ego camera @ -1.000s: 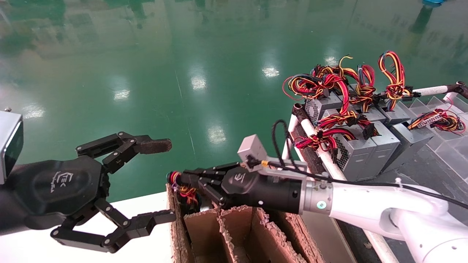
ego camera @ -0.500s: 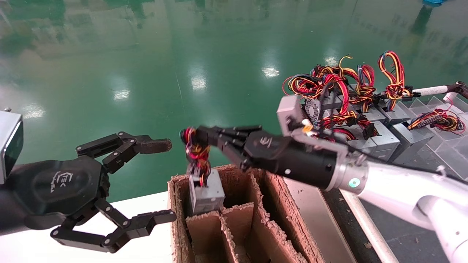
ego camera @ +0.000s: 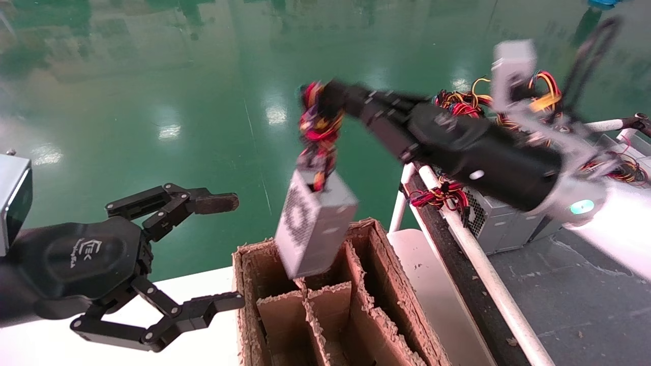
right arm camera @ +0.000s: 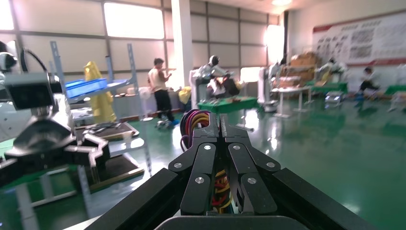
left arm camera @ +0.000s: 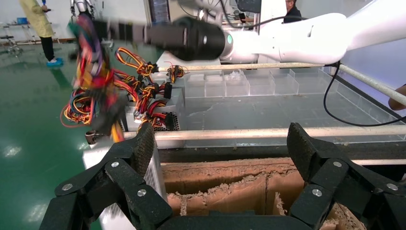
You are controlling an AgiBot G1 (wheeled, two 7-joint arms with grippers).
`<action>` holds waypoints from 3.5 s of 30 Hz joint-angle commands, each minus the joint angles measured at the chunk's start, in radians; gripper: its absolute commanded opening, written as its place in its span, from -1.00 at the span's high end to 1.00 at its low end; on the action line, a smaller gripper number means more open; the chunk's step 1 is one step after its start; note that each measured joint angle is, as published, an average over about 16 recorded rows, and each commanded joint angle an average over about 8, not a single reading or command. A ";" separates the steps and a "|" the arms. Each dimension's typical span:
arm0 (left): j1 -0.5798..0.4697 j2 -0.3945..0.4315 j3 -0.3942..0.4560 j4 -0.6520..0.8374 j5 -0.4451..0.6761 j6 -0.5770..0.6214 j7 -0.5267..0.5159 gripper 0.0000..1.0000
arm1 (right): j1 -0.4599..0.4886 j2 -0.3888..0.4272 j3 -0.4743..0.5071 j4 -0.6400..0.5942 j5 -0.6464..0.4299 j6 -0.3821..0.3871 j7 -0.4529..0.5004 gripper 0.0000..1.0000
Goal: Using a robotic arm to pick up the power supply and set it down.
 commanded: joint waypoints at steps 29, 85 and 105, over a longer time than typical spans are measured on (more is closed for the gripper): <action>0.000 0.000 0.000 0.000 0.000 0.000 0.000 -1.00 | 0.091 0.441 0.060 0.076 0.076 -0.043 0.145 1.00; 0.000 0.000 0.000 0.000 0.000 0.000 0.000 -1.00 | -0.193 0.519 -0.029 -0.056 0.132 -0.021 -0.009 -0.95; 0.000 0.000 0.000 0.000 0.000 0.000 0.000 -1.00 | -0.172 0.506 -0.027 -0.067 0.167 -0.040 0.066 -1.00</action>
